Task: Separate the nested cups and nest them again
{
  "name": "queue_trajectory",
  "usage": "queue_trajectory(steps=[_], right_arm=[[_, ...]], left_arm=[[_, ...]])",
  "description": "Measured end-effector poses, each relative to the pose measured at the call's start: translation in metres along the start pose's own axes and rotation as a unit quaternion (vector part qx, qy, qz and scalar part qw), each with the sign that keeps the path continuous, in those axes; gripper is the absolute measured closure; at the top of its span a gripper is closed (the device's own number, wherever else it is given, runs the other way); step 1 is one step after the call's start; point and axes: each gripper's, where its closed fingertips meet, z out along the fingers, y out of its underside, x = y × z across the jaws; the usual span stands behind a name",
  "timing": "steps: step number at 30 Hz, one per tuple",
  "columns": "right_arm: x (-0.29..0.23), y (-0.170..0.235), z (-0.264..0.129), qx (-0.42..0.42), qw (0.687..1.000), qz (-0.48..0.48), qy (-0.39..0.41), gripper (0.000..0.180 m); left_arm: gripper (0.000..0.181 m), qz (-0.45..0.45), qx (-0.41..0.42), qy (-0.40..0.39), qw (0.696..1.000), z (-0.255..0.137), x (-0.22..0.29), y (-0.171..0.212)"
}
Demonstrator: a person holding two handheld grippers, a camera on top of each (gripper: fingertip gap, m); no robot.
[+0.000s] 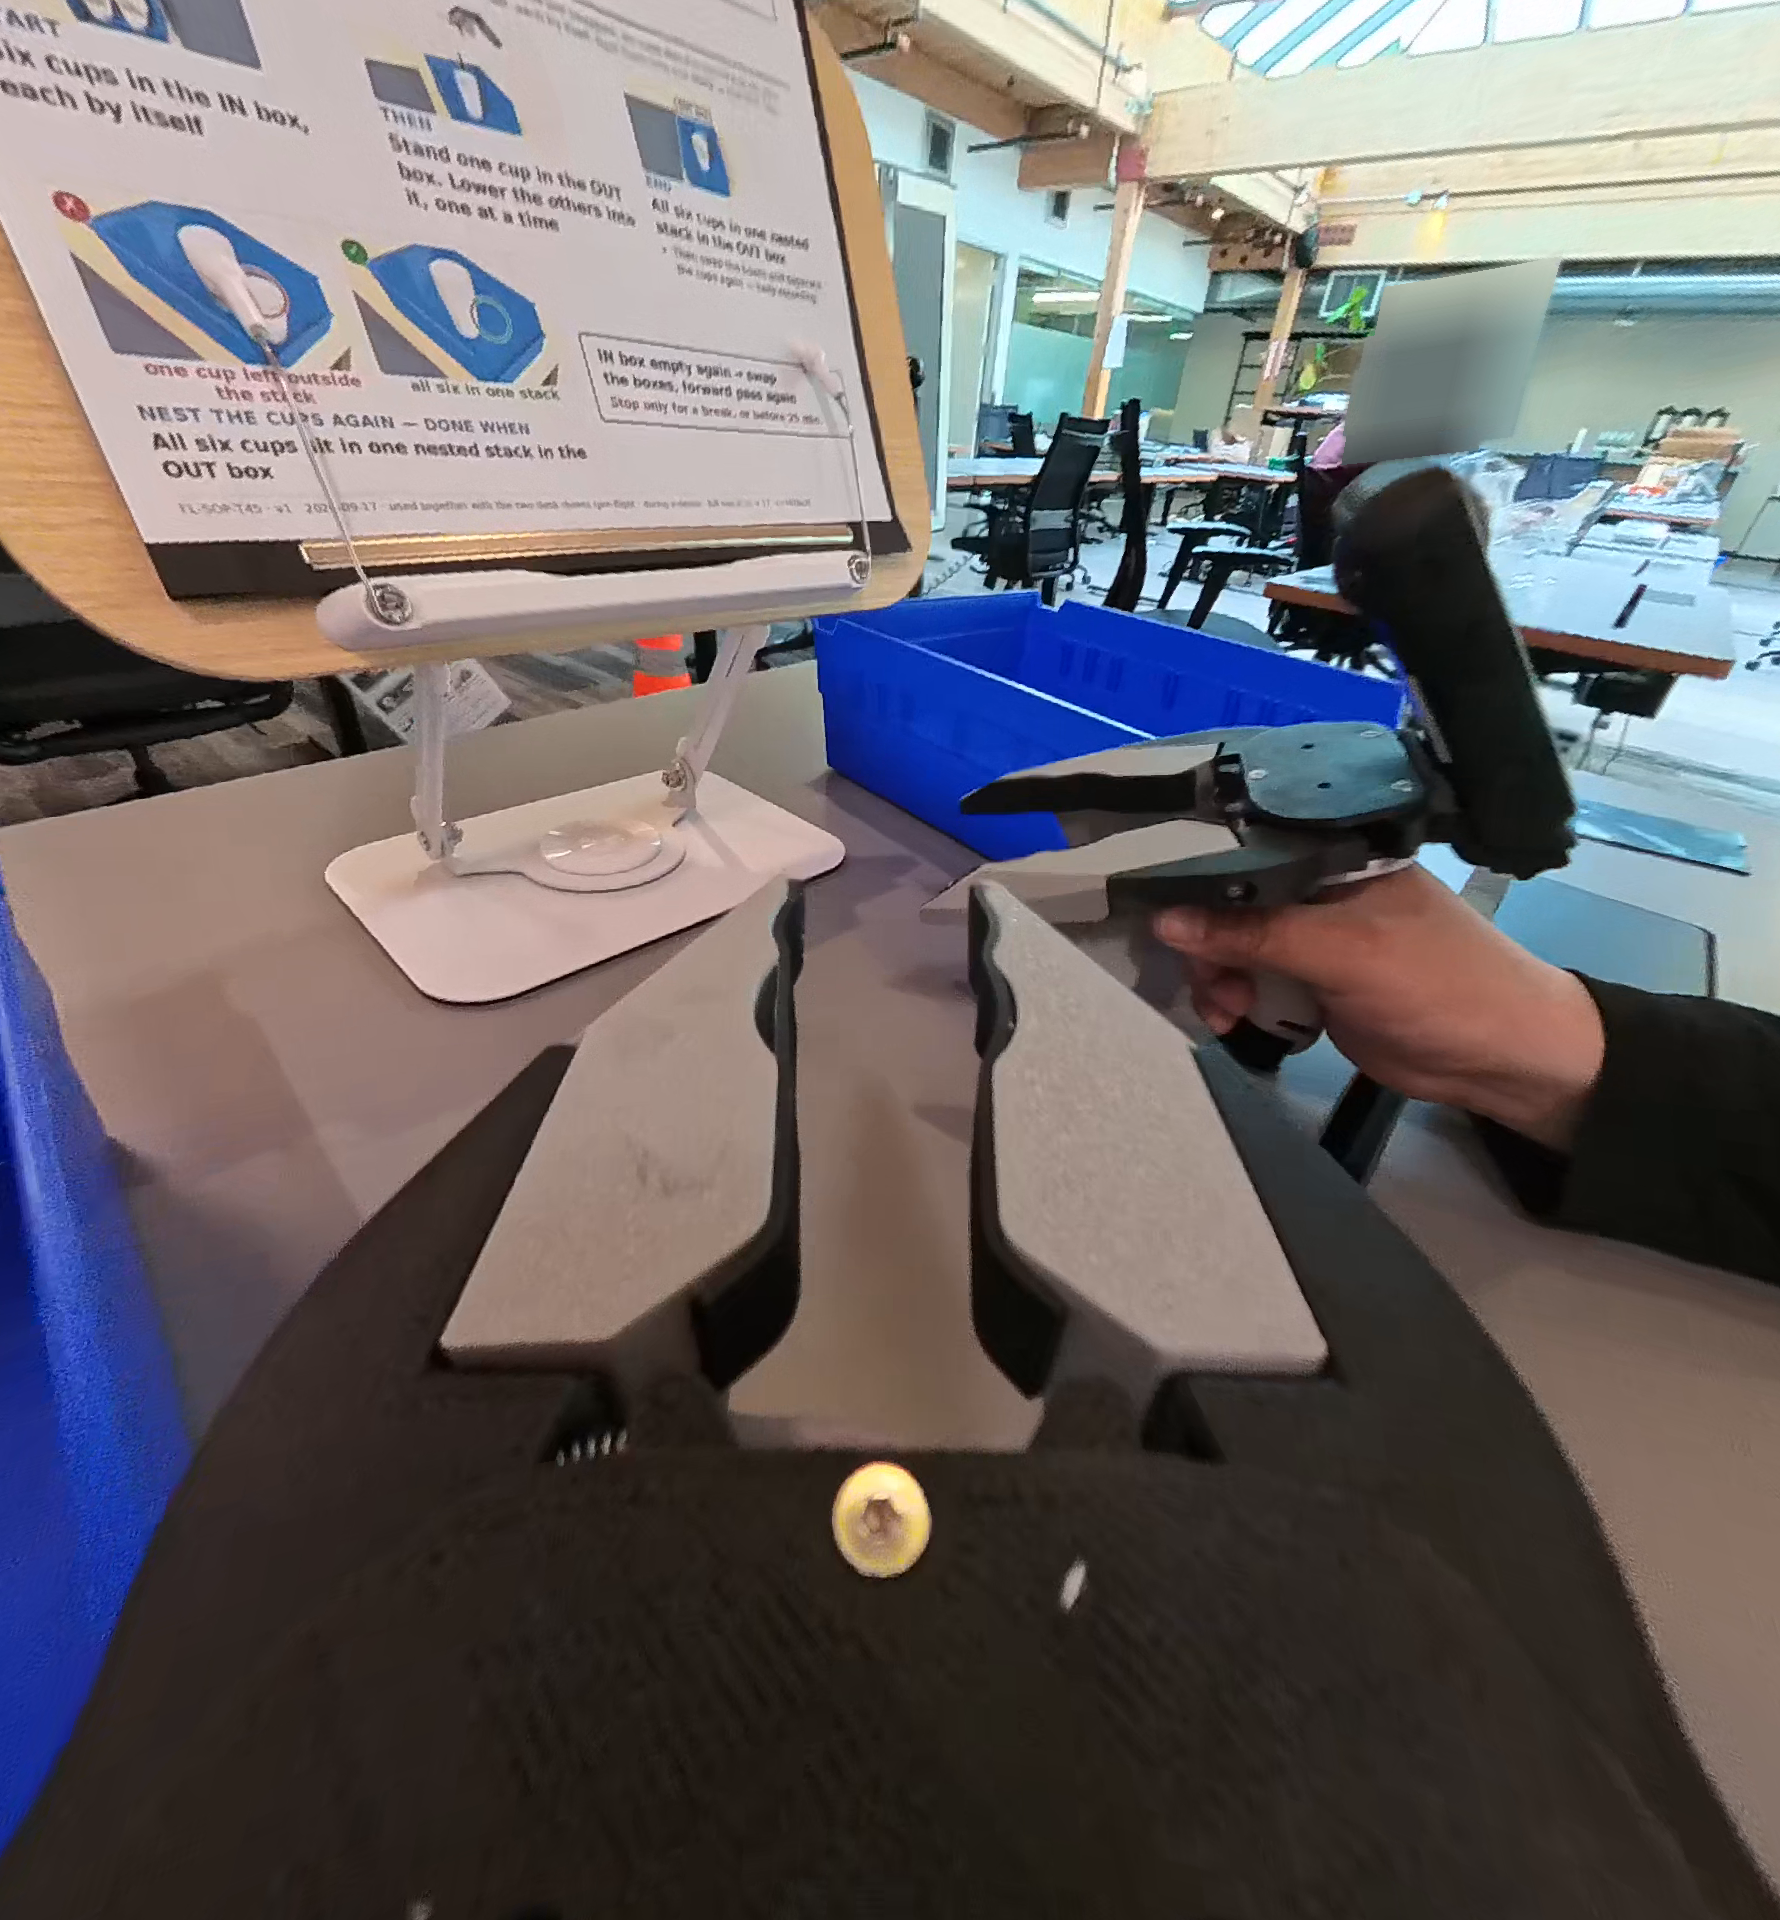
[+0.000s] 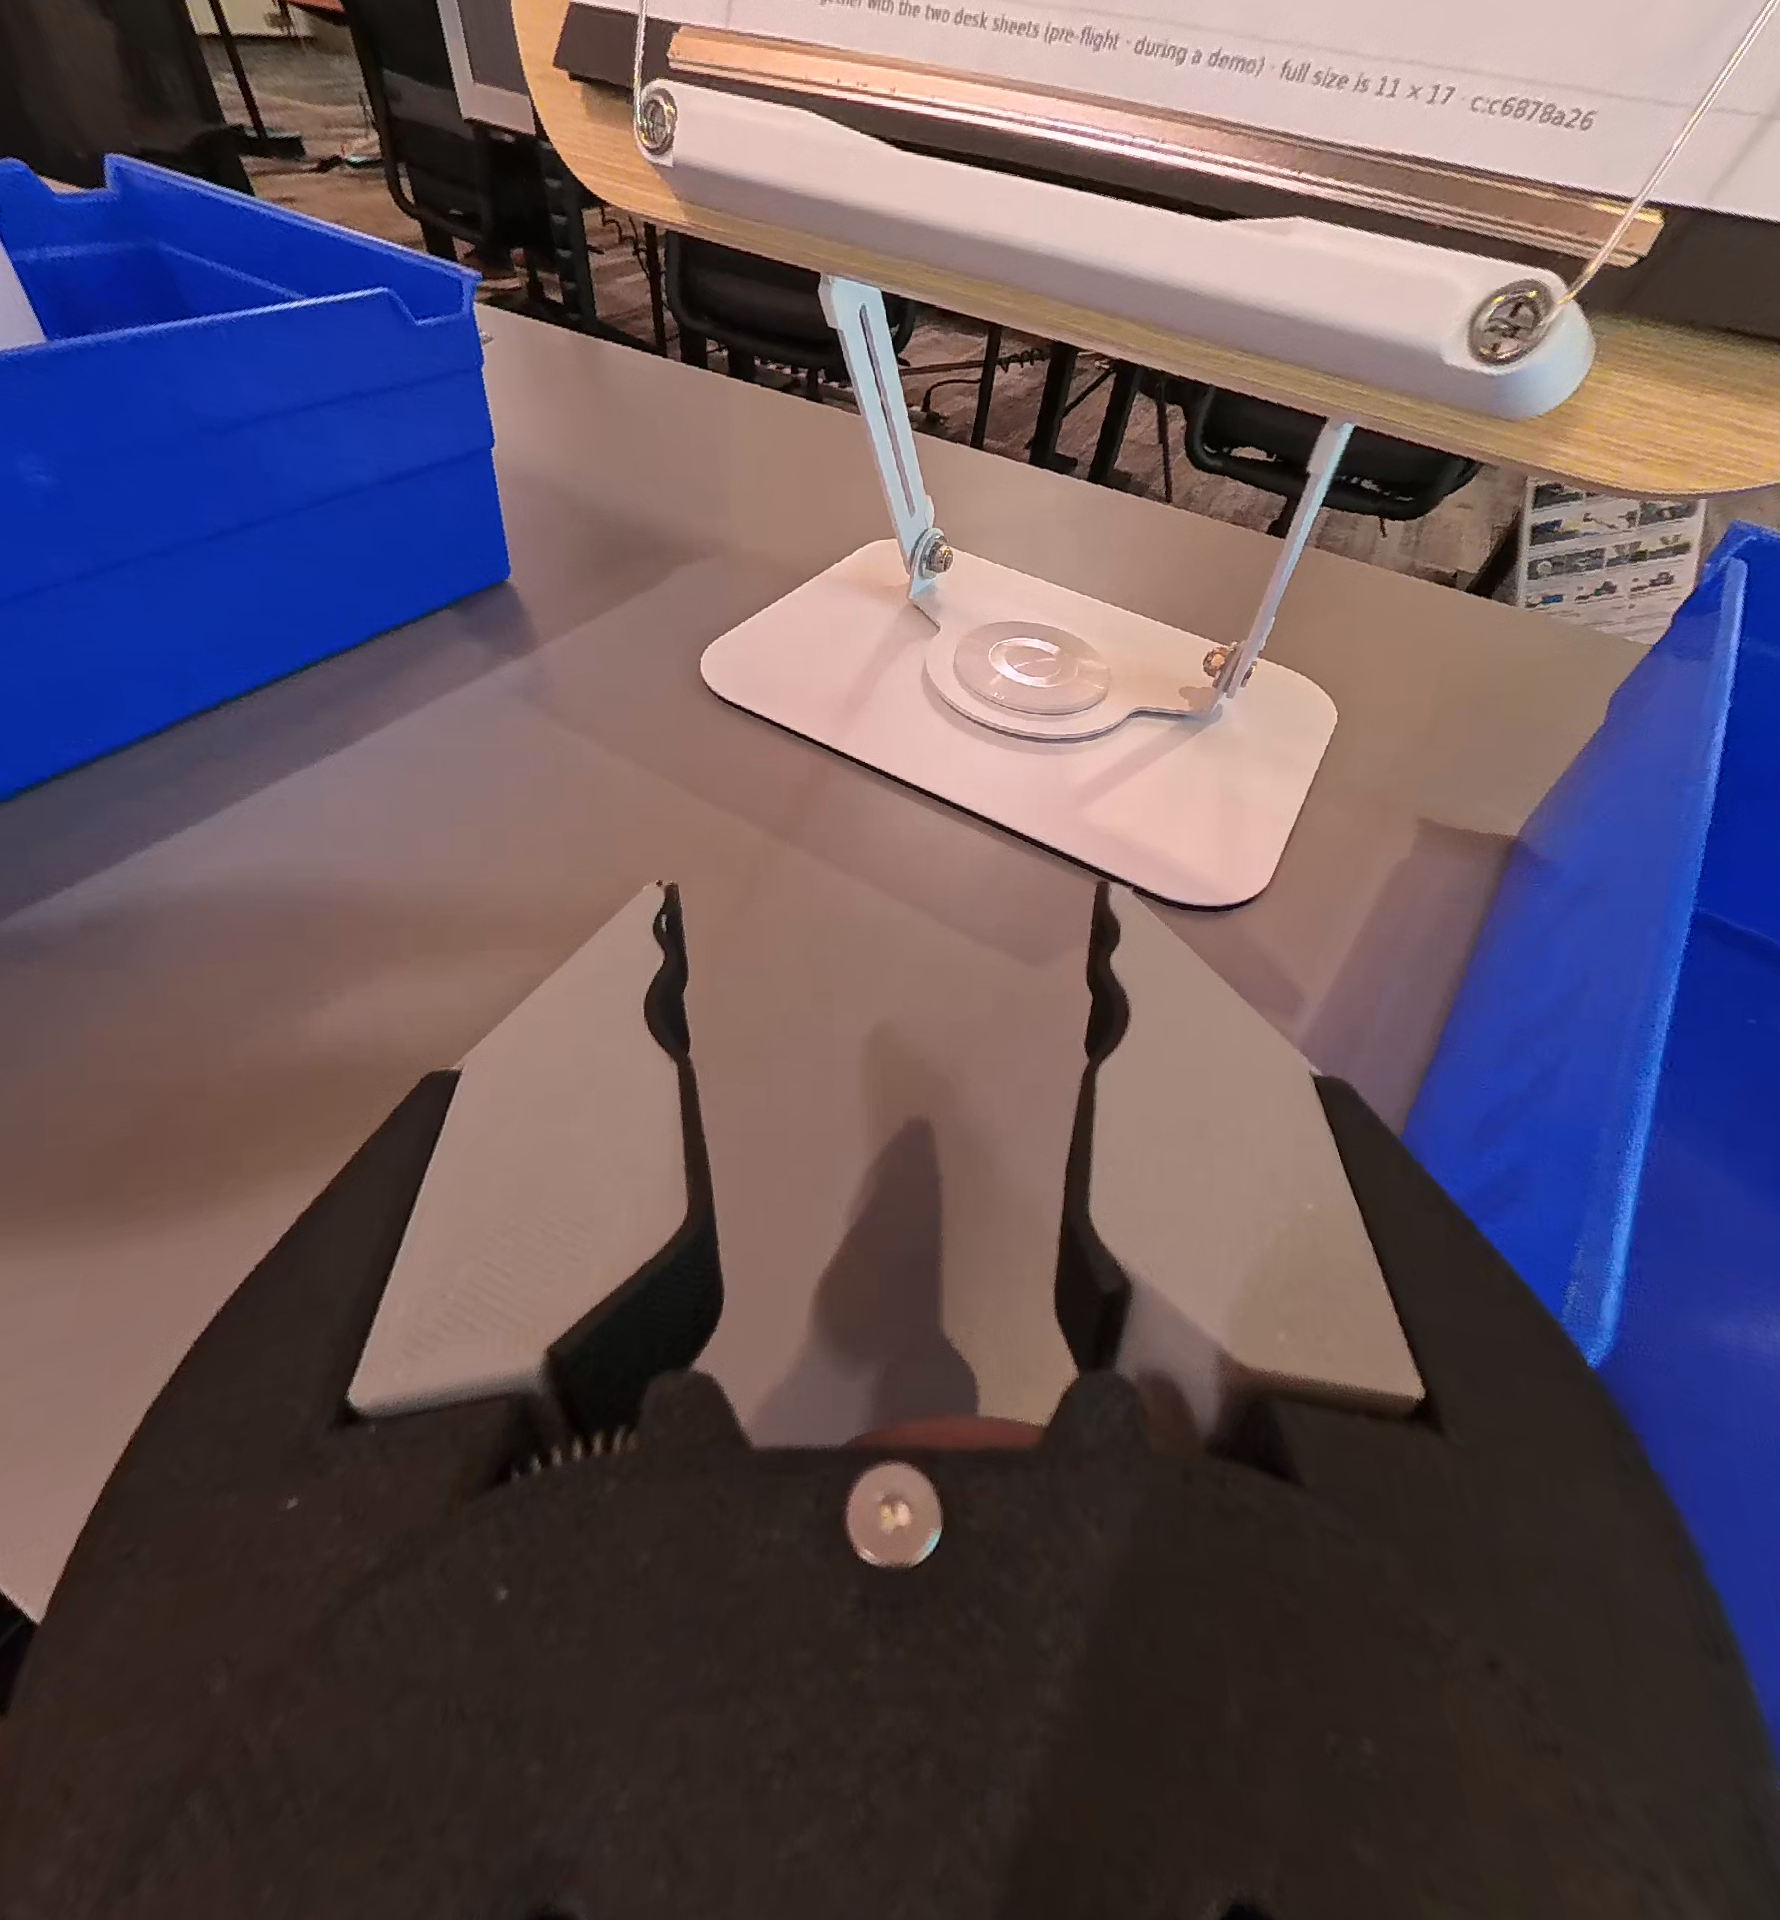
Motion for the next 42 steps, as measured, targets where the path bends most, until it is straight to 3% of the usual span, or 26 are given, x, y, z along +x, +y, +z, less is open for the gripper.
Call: queue_trajectory(steps=[14, 18, 23, 29, 42], right_arm=[[0.006, 0.001, 0.001, 0.0, 1.0, 0.012, 0.004, 0.1], [0.013, 0.002, 0.0, 0.0, 1.0, 0.028, 0.001, 0.108], [0.032, 0.004, -0.005, -0.006, 0.998, 0.039, 0.051, 0.097], [0.025, -0.013, -0.013, 0.037, 0.998, 0.039, 0.031, 0.1], [0.019, -0.012, -0.01, 0.034, 0.999, 0.022, 0.026, 0.102]], left_arm=[[0.152, 0.06, -0.066, -0.001, 0.996, 0.017, 0.017, 0.031], [0.152, 0.059, -0.07, -0.005, 0.996, 0.018, 0.015, 0.032], [0.152, 0.05, -0.066, -0.01, 0.997, 0.016, 0.011, 0.031], [0.153, 0.049, -0.065, -0.018, 0.997, 0.016, 0.009, 0.031], [0.153, 0.047, -0.07, -0.025, 0.996, 0.016, 0.005, 0.033]])
